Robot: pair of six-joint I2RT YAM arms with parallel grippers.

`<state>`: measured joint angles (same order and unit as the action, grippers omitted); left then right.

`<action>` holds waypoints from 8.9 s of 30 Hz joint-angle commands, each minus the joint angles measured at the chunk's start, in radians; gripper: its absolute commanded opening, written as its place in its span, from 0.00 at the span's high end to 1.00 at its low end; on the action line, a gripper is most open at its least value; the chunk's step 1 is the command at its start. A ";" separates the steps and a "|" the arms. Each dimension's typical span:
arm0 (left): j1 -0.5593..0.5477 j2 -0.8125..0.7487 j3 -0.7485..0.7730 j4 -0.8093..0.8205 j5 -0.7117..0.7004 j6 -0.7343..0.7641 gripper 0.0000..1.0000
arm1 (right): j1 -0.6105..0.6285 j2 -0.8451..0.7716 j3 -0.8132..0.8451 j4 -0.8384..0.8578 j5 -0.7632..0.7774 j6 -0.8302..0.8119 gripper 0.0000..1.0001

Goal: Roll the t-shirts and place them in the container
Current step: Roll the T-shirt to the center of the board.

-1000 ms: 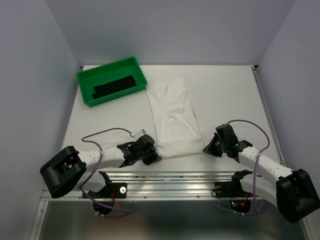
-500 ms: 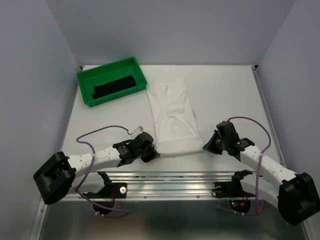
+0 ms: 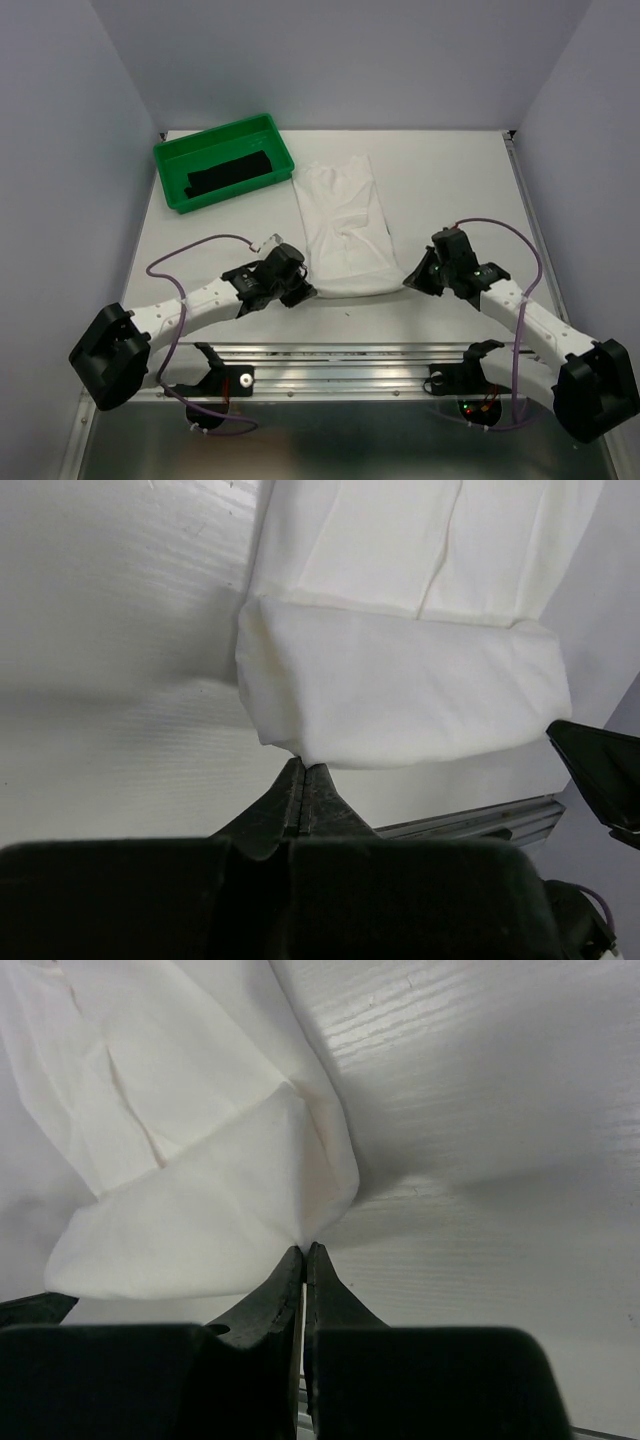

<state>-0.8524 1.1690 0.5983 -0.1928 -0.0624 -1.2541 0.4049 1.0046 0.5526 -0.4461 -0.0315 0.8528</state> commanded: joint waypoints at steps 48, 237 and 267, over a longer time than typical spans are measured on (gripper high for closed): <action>0.260 0.278 0.382 -0.154 -0.105 0.326 0.51 | -0.015 0.381 0.468 0.040 0.223 -0.166 0.64; 0.047 0.032 -0.216 0.211 0.098 0.101 0.95 | 0.270 -0.095 -0.241 0.138 0.226 0.350 0.60; 0.118 0.027 0.014 0.010 0.127 0.119 1.00 | 0.270 -0.034 -0.036 0.017 0.300 0.278 0.97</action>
<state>-0.7609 1.1893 0.5465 -0.1448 0.0586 -1.1645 0.6693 0.9562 0.4614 -0.4191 0.2188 1.1446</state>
